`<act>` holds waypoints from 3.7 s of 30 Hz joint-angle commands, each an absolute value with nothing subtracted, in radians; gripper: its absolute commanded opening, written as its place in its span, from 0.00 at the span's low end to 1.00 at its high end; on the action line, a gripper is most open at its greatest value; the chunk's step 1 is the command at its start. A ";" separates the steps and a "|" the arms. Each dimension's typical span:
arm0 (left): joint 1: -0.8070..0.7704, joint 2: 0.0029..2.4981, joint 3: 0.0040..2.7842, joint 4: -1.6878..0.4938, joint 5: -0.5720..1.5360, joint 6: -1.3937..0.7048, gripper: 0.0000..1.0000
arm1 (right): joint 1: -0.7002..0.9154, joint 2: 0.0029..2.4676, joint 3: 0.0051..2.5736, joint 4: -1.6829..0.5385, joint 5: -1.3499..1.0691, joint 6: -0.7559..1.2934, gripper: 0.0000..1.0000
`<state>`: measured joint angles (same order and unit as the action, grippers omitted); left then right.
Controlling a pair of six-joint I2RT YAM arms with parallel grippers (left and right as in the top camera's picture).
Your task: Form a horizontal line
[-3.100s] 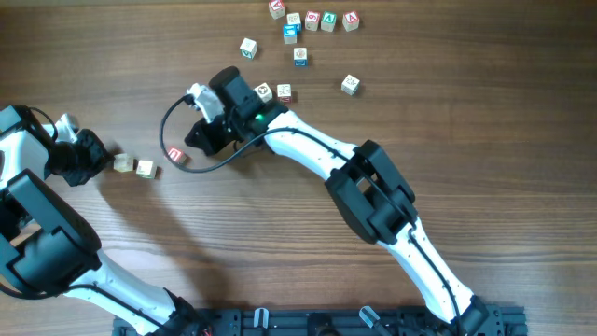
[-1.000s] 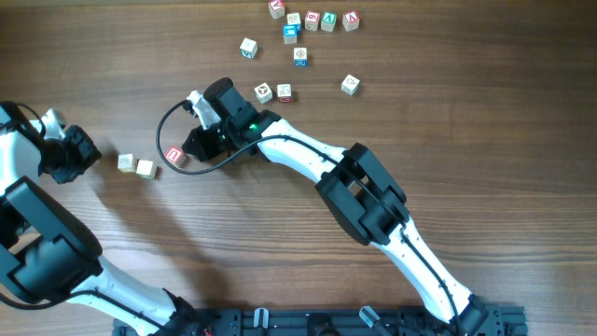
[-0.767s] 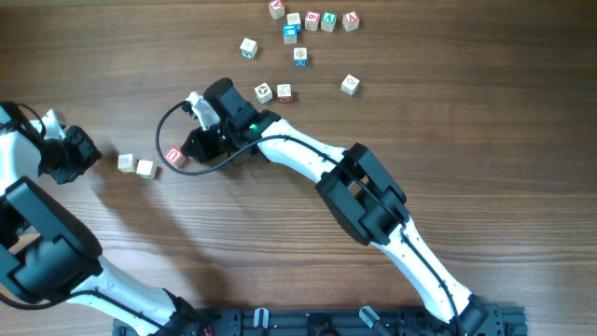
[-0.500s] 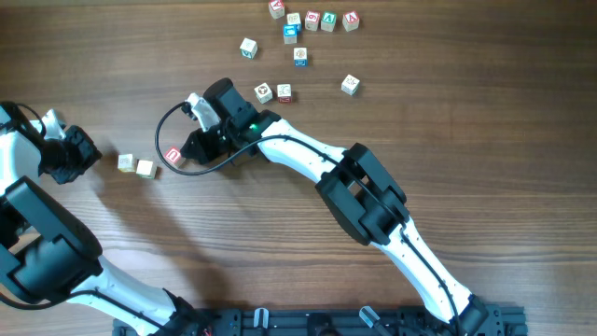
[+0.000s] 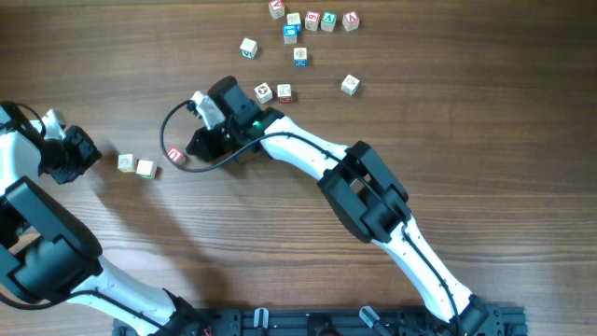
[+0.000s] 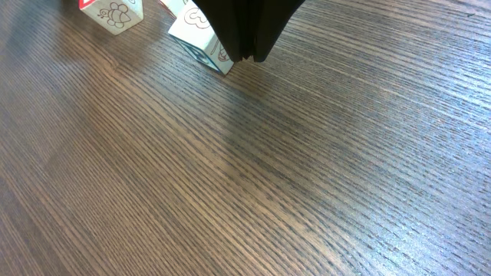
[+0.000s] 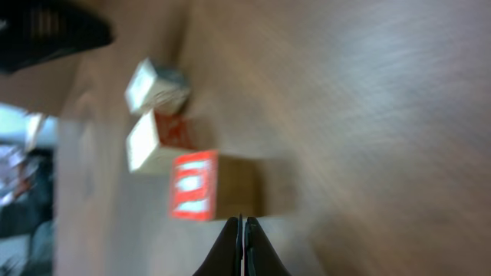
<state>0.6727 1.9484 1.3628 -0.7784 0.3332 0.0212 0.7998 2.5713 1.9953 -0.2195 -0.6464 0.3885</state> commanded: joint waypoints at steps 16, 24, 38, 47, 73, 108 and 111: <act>0.676 1.927 1.378 -0.794 0.324 0.022 0.04 | 0.843 2.562 1.990 -0.159 -0.551 0.342 0.05; 0.676 1.927 1.378 -0.795 0.324 0.022 0.04 | 0.858 2.562 1.990 -0.179 -0.555 0.340 0.05; 0.676 1.927 1.378 -0.798 0.324 0.022 0.04 | 0.868 2.562 1.990 -0.198 -0.617 0.340 0.05; 0.676 1.927 1.378 -0.802 0.324 0.022 0.04 | 0.868 2.562 1.990 -0.199 -0.672 0.340 0.05; 0.676 1.927 1.367 -0.788 0.320 -0.078 0.04 | 0.855 2.562 1.990 -0.283 -0.599 0.344 0.04; 0.580 1.936 1.184 -0.498 0.403 -0.104 0.04 | 0.859 2.562 1.990 -0.278 -0.558 0.421 0.05; 0.580 1.936 1.184 -0.510 0.403 -0.099 0.04 | 0.859 2.562 1.990 -0.278 -0.558 0.421 0.05</act>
<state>0.5785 1.9484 1.1931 -0.4984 0.3847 -0.1318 0.8562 2.5713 1.9953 -0.2768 -0.5743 0.4191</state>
